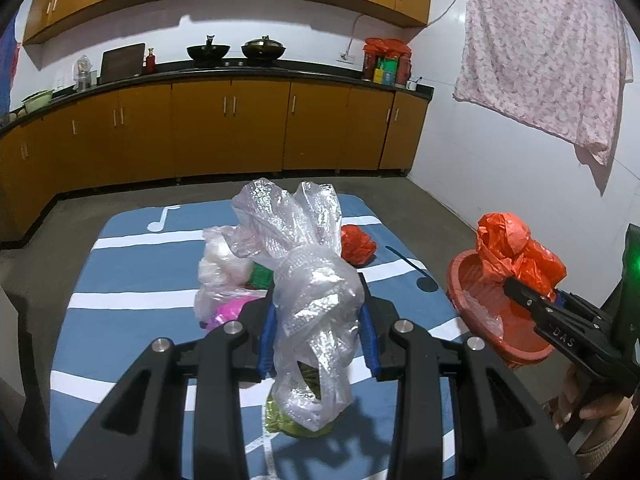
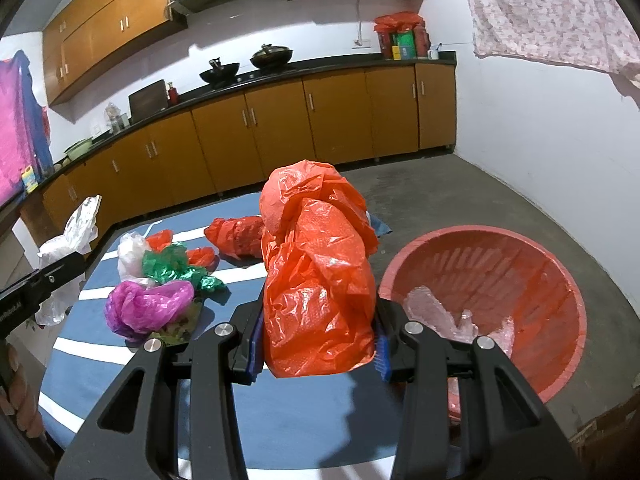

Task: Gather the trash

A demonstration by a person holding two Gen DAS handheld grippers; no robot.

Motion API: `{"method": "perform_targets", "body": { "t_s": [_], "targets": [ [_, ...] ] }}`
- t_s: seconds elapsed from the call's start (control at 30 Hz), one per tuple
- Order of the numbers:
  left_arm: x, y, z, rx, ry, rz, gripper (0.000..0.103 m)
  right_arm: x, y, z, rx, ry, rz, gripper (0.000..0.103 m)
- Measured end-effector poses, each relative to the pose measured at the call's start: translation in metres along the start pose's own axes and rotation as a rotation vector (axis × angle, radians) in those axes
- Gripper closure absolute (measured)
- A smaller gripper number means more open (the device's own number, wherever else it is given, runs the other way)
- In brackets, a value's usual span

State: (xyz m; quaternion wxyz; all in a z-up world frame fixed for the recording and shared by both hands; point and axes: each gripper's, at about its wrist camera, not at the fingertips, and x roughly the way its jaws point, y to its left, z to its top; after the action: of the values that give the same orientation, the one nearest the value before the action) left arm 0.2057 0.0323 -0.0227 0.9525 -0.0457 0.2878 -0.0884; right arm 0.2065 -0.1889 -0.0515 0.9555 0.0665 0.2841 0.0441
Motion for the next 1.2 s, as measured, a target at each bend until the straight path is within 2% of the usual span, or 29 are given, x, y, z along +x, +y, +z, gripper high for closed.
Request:
{"method": "perform_targets", "body": {
  "t_s": [0.33, 0.73, 1.0, 1.2],
  "targets": [
    [0.018, -0.039, 0.003, 0.044, 0.010, -0.095, 0.068, -0.017, -0.032, 0.003, 0.018, -0.041, -0.130, 0.061],
    [0.061, -0.134, 0.007, 0.163, 0.045, -0.304, 0.068, -0.031, -0.097, 0.005, 0.131, -0.054, -0.300, 0.061],
    [0.099, -0.193, 0.002, 0.229, 0.100, -0.419, 0.068, -0.038, -0.133, 0.006, 0.217, -0.071, -0.341, 0.061],
    [0.123, -0.220, -0.005, 0.269, 0.139, -0.469, 0.068, -0.034, -0.149, 0.006, 0.254, -0.079, -0.349, 0.061]
  ]
}}
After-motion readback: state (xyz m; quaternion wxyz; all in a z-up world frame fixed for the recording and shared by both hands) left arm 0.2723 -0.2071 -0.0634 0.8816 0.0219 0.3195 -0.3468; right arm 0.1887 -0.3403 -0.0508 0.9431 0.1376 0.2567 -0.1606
